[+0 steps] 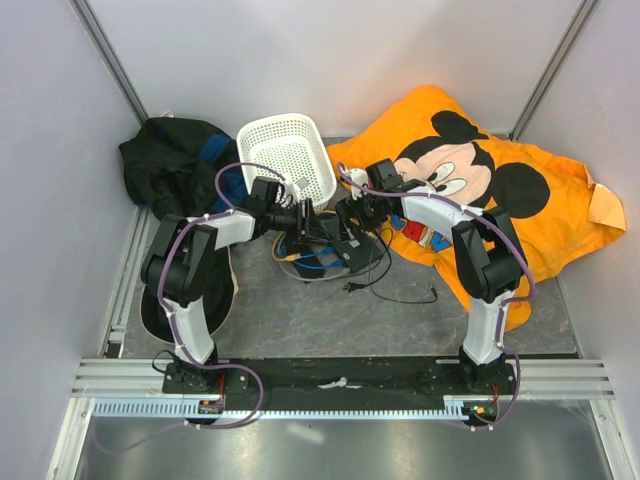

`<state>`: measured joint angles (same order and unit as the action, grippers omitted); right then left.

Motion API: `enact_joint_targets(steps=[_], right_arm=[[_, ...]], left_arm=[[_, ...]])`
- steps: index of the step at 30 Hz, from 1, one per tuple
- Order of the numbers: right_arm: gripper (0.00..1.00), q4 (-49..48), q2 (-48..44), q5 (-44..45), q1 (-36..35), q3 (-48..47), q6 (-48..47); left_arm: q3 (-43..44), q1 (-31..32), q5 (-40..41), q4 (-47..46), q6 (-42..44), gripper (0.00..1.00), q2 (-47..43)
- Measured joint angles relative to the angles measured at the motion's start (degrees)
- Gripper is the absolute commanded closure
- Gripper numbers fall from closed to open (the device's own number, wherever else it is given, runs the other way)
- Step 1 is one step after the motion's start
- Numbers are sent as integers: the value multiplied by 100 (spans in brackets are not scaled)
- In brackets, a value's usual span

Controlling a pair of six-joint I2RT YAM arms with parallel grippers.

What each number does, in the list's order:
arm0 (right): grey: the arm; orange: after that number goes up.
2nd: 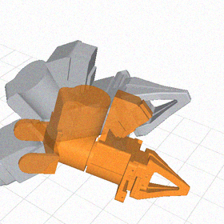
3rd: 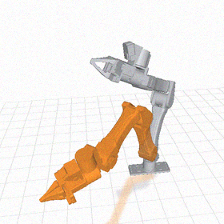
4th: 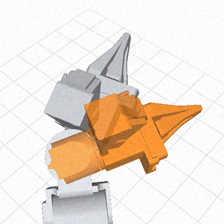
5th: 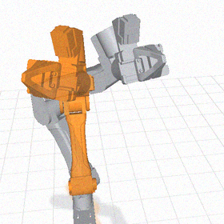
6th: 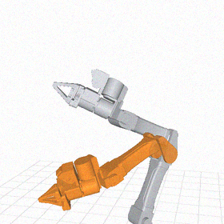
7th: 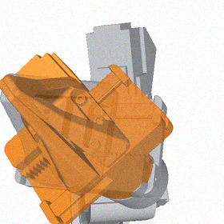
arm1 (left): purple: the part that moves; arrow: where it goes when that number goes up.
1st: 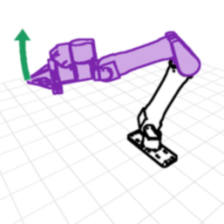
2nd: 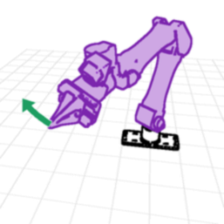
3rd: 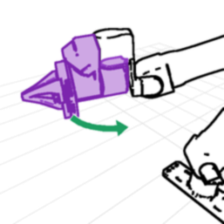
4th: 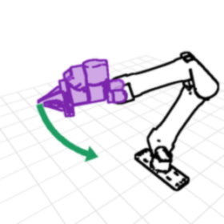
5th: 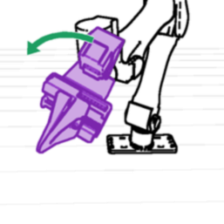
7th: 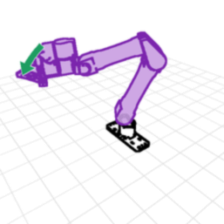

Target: Pull the plug from the switch port

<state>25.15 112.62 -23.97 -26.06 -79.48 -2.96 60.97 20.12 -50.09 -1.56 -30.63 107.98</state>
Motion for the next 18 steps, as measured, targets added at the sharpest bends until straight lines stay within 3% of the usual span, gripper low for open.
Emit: enact_joint_targets(steps=[5, 18], right_arm=[[2, -28, 0, 0, 4, 9, 61], [2, -205, -293, 118, 33, 743, 326]], left_arm=[[2, 120, -247, -411, -518, 51, 208], [149, 146, 317, 516, -490, 46, 190]])
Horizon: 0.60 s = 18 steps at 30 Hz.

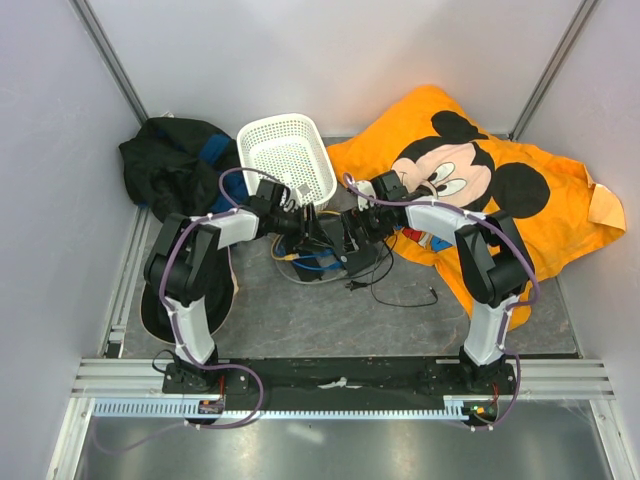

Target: Pull the plug from the switch port

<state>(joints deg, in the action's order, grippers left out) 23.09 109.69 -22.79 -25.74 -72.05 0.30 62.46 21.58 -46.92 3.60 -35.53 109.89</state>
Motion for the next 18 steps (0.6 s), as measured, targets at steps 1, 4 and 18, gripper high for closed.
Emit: enact_joint_targets(steps=[1, 4, 18], right_arm=[[2, -13, -17, 4, 0, 28, 13], [2, -52, -26, 2, 2, 68, 46], [10, -446, -22, -328, 37, 317, -223]], left_arm=[[15, -7, 109, 74, 70, 47, -68], [90, -13, 457, 341, 365, 46, -258], [-269, 243, 1233, 398, 1773, 48, -568]])
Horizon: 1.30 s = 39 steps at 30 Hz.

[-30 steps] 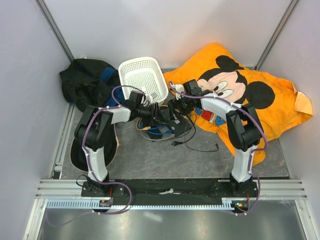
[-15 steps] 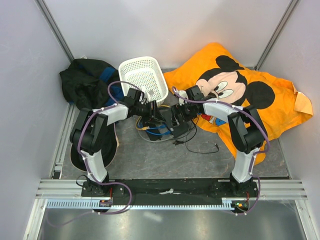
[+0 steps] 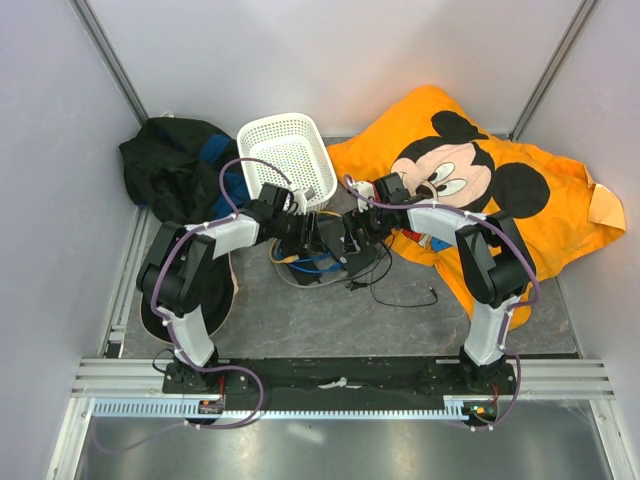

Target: Pull the plug from the switch port

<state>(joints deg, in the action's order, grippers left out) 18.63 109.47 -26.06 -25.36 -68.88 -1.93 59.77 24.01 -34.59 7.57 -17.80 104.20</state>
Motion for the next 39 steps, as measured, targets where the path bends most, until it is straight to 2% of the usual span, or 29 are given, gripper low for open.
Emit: enact_joint_targets(steps=[9, 14, 22, 27, 33, 39], right_arm=[[9, -22, 79, -103, 17, -4, -48], [9, -7, 101, -122, 22, -26, -48], [9, 136, 229, -258, 59, -173, -52], [9, 201, 260, -269, 59, -225, -81], [9, 236, 275, -273, 59, -251, -90], [9, 238, 280, -282, 59, -256, -98]], left_arm=[[260, -15, -295, -289, 11, 59, 479], [337, 9, -151, -188, 149, 60, 516], [326, 162, -90, -44, 1064, 58, 422], [315, 289, 116, -7, 1567, 54, 332], [293, 496, 337, 122, 1884, 47, 310], [245, 739, 686, 317, 2111, 48, 173]])
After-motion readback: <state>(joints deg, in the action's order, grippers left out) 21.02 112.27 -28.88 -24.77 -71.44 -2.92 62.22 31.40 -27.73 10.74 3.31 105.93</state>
